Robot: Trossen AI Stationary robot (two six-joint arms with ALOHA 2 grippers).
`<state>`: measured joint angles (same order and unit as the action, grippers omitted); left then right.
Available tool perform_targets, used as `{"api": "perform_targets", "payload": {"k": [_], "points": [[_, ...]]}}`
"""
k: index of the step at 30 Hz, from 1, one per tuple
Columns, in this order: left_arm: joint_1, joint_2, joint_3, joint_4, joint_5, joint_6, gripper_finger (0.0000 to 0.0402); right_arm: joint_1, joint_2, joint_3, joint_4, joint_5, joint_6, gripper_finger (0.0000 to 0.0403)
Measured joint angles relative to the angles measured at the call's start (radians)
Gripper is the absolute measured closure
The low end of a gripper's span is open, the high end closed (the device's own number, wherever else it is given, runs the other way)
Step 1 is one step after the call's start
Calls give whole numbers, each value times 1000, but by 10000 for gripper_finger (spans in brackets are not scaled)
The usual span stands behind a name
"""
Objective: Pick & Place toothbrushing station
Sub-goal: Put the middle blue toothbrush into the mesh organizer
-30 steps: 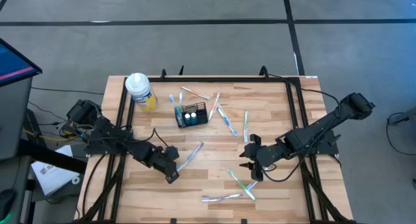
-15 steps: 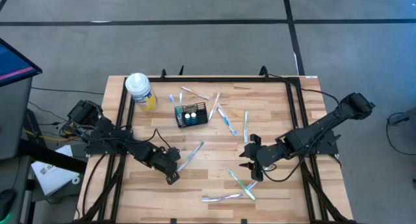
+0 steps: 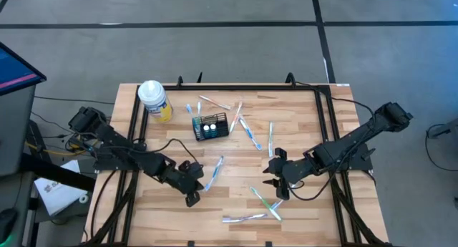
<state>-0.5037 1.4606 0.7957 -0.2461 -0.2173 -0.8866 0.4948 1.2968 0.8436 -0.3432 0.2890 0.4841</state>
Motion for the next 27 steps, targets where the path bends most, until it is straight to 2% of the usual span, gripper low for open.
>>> {"api": "perform_targets", "payload": {"k": [9,19,27], "points": [[8,-1,53,71,-13,98,401,10,0,0,209,0,-262,230],[52,-1,116,145,-22,221,401,9,1,0,246,0,-303,230],[84,-1,121,210,-22,265,401,6,160,-1,398,43,-447,241]]}}
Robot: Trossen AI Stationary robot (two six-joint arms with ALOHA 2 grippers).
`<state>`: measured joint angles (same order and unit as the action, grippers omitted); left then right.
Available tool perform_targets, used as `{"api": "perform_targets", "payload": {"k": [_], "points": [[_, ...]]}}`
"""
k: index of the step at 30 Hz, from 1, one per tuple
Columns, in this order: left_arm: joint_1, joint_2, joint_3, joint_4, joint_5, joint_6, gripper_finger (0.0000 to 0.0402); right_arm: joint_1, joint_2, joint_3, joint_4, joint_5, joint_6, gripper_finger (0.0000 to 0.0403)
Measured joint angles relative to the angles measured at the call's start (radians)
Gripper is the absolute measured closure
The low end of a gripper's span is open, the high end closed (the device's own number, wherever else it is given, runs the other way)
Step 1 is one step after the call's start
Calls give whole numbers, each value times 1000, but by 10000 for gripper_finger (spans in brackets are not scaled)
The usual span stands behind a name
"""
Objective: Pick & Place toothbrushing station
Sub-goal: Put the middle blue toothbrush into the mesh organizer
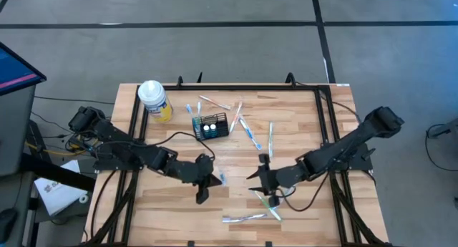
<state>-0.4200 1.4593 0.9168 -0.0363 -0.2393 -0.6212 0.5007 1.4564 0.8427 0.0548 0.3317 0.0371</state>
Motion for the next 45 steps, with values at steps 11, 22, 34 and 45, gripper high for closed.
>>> {"api": "perform_targets", "payload": {"k": [11,22,34,45], "points": [[15,0,0,57,0,64,401,-52,116,4,206,58,-63,258],[20,0,0,79,0,74,401,-92,210,2,355,-22,-46,252],[20,0,0,92,0,87,401,-106,236,2,438,-28,-39,233],[20,0,0,124,-25,121,401,-119,236,2,456,-47,-37,220]]}}
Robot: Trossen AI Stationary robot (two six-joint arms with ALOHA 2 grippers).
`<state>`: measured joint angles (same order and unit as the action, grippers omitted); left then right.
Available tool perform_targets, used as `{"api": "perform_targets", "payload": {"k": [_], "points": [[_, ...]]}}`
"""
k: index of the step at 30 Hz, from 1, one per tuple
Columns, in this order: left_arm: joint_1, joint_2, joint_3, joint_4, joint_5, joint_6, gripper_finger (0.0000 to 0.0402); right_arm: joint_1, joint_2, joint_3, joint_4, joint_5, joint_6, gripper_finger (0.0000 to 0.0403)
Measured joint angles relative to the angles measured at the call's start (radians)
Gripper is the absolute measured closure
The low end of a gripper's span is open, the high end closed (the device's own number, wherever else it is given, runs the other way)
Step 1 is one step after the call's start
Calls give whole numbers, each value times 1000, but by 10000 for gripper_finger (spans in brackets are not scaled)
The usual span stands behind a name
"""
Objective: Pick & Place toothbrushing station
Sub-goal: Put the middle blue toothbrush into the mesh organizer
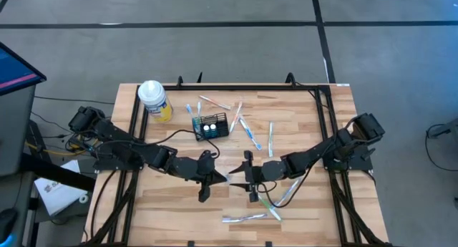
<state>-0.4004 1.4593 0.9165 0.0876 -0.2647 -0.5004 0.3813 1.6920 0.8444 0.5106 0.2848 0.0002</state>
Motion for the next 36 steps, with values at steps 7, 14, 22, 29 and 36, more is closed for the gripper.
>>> {"api": "perform_targets", "payload": {"k": [7,14,22,29,36], "points": [[12,0,0,62,-2,48,401,0,0,0,4,0,-7,230],[27,0,0,72,-3,55,401,-4,-1,0,8,4,-8,262],[27,0,0,70,-4,55,401,-5,-1,0,7,0,-42,388],[27,0,-1,77,-19,55,391,-5,-2,0,7,0,-53,395],[27,-1,-1,107,-25,86,349,-8,-45,0,-13,2,-79,398]]}}
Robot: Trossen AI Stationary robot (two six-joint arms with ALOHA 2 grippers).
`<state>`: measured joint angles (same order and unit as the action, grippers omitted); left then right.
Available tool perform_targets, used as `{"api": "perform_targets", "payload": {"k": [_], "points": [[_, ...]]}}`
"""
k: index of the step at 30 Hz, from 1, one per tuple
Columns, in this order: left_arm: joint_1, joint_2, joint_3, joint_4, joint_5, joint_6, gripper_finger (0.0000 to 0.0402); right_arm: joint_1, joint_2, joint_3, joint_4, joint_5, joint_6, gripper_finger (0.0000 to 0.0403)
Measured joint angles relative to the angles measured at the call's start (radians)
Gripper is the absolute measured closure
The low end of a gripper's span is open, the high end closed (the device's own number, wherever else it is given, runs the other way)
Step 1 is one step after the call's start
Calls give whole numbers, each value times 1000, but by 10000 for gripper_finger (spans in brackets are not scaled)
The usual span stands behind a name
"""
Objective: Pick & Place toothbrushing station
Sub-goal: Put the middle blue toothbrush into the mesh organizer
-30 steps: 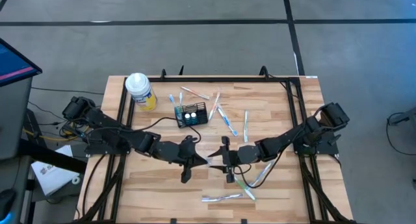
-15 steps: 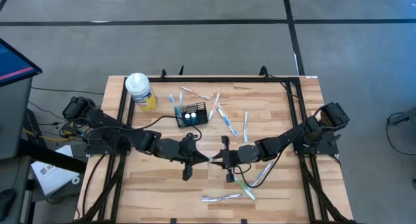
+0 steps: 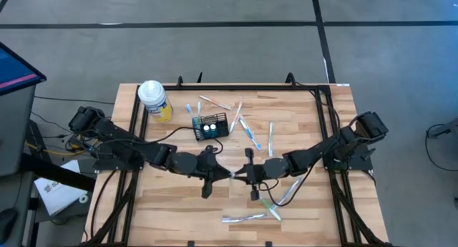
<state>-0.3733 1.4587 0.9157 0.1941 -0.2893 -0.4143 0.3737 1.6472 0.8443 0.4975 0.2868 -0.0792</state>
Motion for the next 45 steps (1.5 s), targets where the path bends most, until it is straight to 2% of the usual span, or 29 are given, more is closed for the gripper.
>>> {"api": "perform_targets", "payload": {"k": [7,12,18,29,35,45], "points": [[-2,-97,0,7,-1,103,315,-15,-17,0,-30,-11,8,398],[-2,-161,0,4,-2,147,317,-43,-17,0,-25,-25,24,398],[-7,-176,-1,-2,-2,148,326,-101,-39,-1,-36,-32,27,398],[-7,-175,-56,0,-2,148,336,-262,-219,0,-107,-133,74,398],[-7,-175,-74,8,-2,148,336,-388,-254,1,-125,-196,118,398],[-7,-175,-75,9,-2,148,341,-501,-166,186,-276,-280,98,398]]}}
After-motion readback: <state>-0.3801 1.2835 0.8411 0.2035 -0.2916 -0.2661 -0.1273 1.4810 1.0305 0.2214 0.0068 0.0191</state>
